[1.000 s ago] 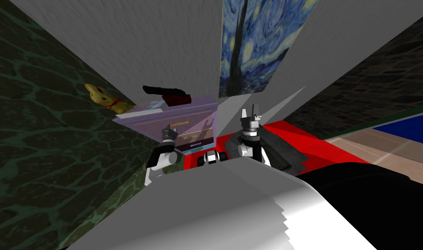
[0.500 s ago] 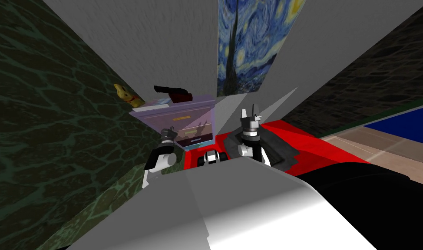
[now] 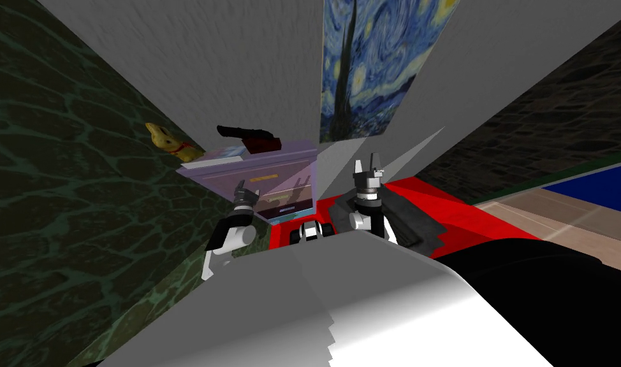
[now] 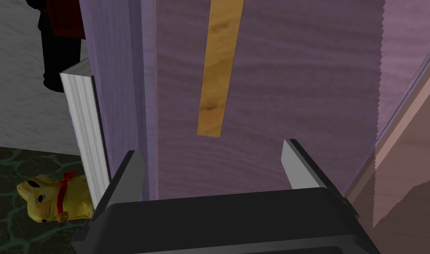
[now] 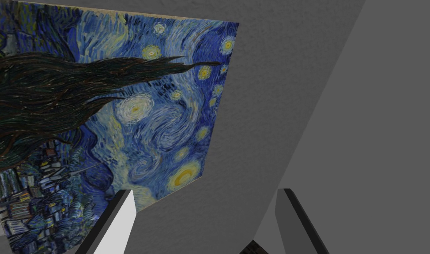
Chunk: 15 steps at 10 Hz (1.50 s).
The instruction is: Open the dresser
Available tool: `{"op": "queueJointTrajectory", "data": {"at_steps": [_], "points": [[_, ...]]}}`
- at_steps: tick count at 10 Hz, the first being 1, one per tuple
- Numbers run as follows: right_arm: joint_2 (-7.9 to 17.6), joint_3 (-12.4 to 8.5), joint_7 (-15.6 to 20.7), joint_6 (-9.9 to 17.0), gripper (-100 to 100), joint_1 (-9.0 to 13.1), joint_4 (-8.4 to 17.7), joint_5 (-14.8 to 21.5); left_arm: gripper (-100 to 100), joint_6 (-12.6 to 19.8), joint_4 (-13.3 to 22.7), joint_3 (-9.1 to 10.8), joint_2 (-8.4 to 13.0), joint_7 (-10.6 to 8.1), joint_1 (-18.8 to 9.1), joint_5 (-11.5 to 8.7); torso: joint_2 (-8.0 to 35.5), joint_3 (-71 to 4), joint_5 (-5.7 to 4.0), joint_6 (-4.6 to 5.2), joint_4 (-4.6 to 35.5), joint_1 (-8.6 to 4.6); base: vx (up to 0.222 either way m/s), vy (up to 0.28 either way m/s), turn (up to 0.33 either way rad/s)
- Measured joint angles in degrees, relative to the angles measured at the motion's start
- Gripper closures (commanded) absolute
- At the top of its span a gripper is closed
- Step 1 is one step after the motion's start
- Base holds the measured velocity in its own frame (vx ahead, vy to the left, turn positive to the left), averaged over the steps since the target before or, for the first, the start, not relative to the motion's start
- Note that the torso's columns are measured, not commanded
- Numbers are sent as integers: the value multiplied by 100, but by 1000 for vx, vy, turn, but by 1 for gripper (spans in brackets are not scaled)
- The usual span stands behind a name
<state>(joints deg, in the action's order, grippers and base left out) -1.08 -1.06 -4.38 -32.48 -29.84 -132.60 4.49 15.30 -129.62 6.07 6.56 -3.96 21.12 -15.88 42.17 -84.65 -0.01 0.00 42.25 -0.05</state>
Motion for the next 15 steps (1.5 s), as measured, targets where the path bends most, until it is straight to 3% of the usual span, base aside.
{"op": "queueJointTrajectory", "data": {"at_steps": [1, 3, 5, 6, 15], "points": [[0, 0, 0, 0, 0, 0, 0, 0, -100, 70, -35, 19, 2, -9, -5, -2, 18, 11, 2, 0, 5, 11, 160, 7, -7], [0, 0, 0, 0, 0, 1, 0, 0, -100, 171, -60, 43, -231, -19, -16, -1, 34, 21, 0, 0, 10, -1, 76, -11, 0], [0, 0, 0, 1, 0, 1, 1, 0, -100, 243, -153, 66, -245, -28, 0, -7, 11, 10, 1, 0, 6, 5, 94, -7, -5], [0, 0, 0, 0, 0, 2, 0, 0, 100, 265, -167, 69, -246, -31, 1, -8, 15, 8, 2, 0, 3, 7, 9, -1, 1], [-1, 1, 0, 1, 0, 5, 1, 0, 100, 324, -421, -4, -190, -29, 217, -74, 23, 16, 8, -4, 4, 13, -151, -10, 18]]}}
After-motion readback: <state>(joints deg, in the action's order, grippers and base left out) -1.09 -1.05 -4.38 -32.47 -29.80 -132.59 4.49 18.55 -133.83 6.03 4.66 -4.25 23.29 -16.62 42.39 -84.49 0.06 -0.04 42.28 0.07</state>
